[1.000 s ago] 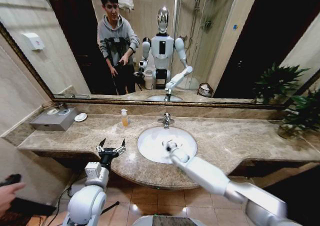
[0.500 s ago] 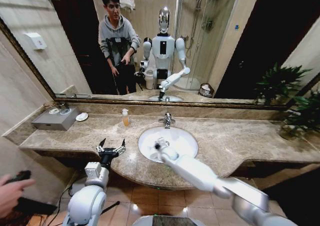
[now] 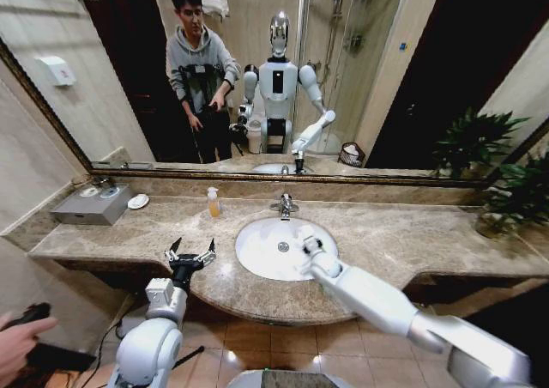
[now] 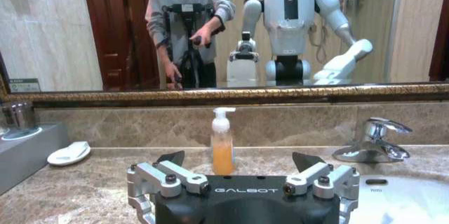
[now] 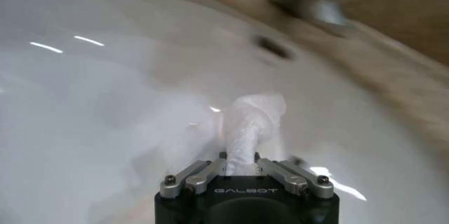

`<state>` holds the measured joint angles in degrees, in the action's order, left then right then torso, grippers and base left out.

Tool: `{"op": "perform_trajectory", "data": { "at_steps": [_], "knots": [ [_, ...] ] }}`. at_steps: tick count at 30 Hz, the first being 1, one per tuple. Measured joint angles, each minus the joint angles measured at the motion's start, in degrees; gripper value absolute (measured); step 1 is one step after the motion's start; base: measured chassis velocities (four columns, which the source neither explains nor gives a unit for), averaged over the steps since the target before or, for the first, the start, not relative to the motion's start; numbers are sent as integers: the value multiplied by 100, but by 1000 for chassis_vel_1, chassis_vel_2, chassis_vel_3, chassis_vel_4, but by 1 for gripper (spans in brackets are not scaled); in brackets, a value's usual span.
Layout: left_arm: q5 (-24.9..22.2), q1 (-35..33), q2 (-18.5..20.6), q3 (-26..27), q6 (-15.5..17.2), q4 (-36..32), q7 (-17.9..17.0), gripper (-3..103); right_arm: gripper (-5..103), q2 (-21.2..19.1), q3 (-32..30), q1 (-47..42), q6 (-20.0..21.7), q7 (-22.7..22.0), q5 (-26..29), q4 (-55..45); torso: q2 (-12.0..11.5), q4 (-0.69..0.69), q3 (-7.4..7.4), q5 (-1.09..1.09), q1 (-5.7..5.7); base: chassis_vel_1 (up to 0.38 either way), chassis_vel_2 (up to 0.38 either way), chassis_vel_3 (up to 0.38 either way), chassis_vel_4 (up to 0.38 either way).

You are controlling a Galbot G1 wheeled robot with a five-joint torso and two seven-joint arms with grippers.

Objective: Pick up the towel from the sink counter and wipe the mirror surface.

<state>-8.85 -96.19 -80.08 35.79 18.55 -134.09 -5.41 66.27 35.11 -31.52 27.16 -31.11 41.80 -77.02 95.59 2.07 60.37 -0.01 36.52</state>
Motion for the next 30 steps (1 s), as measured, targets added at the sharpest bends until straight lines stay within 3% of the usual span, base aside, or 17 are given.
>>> {"op": "perform_trajectory", "data": {
  "at_steps": [1, 3, 5, 10, 12, 15, 17, 22, 23, 26, 30],
  "knots": [
    [0, 0, 0, 0, 0, 0, 0, 100, 5, 414, 78, 10, -175, 6, 159, 134, 0, 0, 0, 0, 0, 0, 0, 0, 0],
    [0, 0, 0, 0, 0, 0, 0, 100, 5, 519, 92, 18, -242, 25, 202, 174, 0, 0, 0, -1, 0, 0, 0, 0, 0],
    [0, 0, 0, 0, 0, 0, 0, 100, 5, 1052, 81, 83, -809, 221, 424, 394, 0, 2, 0, -1, 0, 0, 0, 0, 0],
    [0, 0, 0, 0, 0, 0, 0, 100, 5, 1230, -239, 76, -1297, 200, 629, 382, 0, 3, 0, 0, 0, 0, 0, 0, 0],
    [0, 0, 0, 0, 0, 0, 0, 100, 5, 1025, -447, 16, -1297, 8, 721, 146, 0, 0, 0, 0, 0, 0, 0, 0, 0],
    [0, 0, 0, 0, 0, 0, 0, 100, 5, 190, -987, -240, -1044, -383, 808, -516, 0, -8, 0, -1, 1, 0, 0, 0, 0],
    [0, 1, 0, -1, 0, 0, 0, 100, 5, 51, -1093, -303, -1032, -393, 777, -623, 0, -9, 0, 1, 1, 0, 0, 0, 0],
    [0, 0, 0, 0, 0, 0, 0, 100, 5, -1039, -1735, -862, -1315, -222, 42, -1609, 0, -3, 0, 4, 1, 0, 0, 0, 0],
    [0, 0, 0, 0, 0, 0, 0, 100, 5, -1039, -1735, -862, -1315, -222, 42, -1609, 0, -3, 0, 4, 1, 0, 0, 0, 0],
    [0, 0, 0, 0, 0, 0, 0, 100, 5, -1611, -1950, -1119, -1370, -208, -201, -2342, 0, -1, 0, 2, 0, 0, 0, 0, 0],
    [0, 0, -1, -1, 0, 0, 0, 100, 5, -1937, -2287, -1323, -1567, -183, -506, -2775, 0, -1, 0, 2, 0, 0, 0, 0, 0]
  ]
}}
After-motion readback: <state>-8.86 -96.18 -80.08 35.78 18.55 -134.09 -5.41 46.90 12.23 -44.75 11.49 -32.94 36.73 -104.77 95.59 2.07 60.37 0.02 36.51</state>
